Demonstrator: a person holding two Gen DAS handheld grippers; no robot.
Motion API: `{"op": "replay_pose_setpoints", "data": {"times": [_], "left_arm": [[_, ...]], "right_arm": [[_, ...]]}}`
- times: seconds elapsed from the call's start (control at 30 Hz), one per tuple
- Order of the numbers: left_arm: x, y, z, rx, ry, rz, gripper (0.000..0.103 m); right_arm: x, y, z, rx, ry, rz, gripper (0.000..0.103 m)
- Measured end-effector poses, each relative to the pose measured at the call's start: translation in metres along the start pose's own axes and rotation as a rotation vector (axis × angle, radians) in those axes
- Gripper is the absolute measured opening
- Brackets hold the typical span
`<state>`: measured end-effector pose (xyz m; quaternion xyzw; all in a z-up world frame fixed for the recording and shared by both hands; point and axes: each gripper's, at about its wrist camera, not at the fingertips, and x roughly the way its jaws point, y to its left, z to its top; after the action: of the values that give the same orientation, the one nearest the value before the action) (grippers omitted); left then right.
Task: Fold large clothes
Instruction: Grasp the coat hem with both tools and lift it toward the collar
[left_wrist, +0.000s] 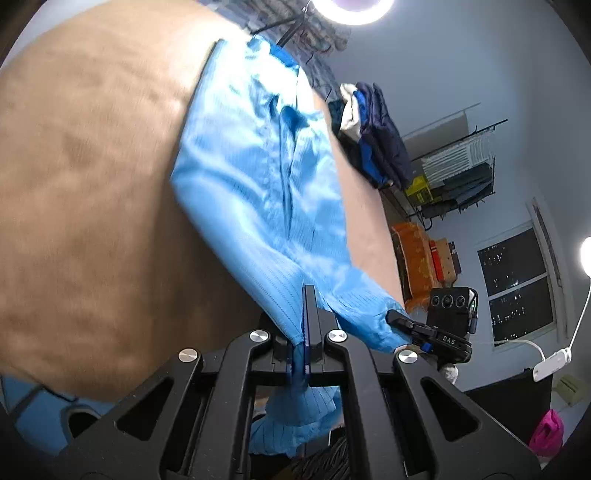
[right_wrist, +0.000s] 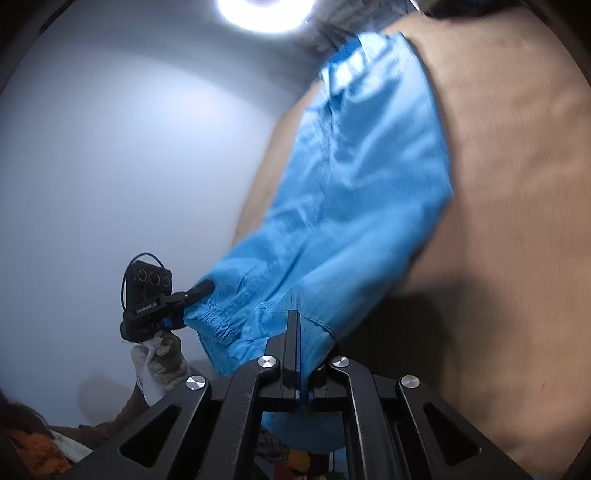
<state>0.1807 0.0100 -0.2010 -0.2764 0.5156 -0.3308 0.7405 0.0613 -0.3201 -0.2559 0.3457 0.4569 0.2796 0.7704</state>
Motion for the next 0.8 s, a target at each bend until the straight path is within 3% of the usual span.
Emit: {"op": "replay_pose_setpoints", "data": {"times": [0.27,0.47,0.67,0.8], "left_arm": [[0.012,-0.013,0.065,0.042,-0.064,0.007,0.001],[0.043,-0.003,0.111,0.027,-0.093,0.021,0.001],[0.077,0.017,0.143,0.005,-0.100,0.063,0.001],[0.095,0.034,0.148,-0.026,-0.084,0.091,0.001]], "right_arm": [[-0.005,0.023,0.073,-0.075,-0.103,-0.037,0.000],[0.015,0.010,0.123,-0.060,-0.163,-0.082,0.000],[0.024,-0.017,0.148,-0.024,-0.163,-0.119,0.000],[0.045,-0.034,0.162,-0.017,-0.141,-0.202,0.000]]}}
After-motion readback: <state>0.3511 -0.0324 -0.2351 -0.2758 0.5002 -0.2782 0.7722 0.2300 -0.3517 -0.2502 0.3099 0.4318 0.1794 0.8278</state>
